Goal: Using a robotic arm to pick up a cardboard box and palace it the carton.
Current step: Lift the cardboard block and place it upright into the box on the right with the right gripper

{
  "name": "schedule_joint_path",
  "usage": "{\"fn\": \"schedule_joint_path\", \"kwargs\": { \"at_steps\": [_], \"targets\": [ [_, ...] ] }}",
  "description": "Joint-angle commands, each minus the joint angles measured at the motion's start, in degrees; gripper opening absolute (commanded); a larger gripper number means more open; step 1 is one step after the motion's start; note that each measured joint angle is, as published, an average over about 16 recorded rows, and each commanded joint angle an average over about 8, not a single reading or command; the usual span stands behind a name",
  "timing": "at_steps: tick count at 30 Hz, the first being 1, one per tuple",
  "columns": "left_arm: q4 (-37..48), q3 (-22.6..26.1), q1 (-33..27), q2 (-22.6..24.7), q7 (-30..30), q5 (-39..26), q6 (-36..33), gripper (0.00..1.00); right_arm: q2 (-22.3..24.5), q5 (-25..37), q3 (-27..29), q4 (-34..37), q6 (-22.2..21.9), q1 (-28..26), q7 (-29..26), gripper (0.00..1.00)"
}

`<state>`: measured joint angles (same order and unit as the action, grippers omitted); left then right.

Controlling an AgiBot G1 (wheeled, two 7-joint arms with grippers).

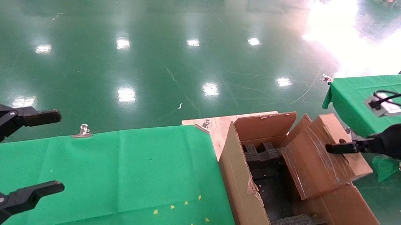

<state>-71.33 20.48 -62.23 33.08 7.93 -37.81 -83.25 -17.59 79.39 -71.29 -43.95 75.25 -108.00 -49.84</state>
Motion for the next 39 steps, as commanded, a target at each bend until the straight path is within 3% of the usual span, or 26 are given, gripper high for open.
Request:
{"fn": "schedule_joint_path", "kwargs": {
  "at_steps": [1, 21, 39],
  "targets": [
    [0.0, 0.0, 0.0, 0.0, 0.0, 0.0, 0.0, 1.00, -0.3, 1.0, -0.6, 0.1, -0.5, 0.5, -1.7, 0.00],
    [0.0, 0.0, 0.0, 0.0, 0.0, 0.0, 0.0, 1.00, -0.9, 1.6, -2.9, -1.7, -7.1, 6.7, -5.2, 0.00],
    [0.0, 0.0, 0.0, 0.0, 0.0, 0.0, 0.0, 1.00, -6.5, -1.2, -4.3, 2.9, -14.9, 14.5, -4.6, 0.00]
  ]
}}
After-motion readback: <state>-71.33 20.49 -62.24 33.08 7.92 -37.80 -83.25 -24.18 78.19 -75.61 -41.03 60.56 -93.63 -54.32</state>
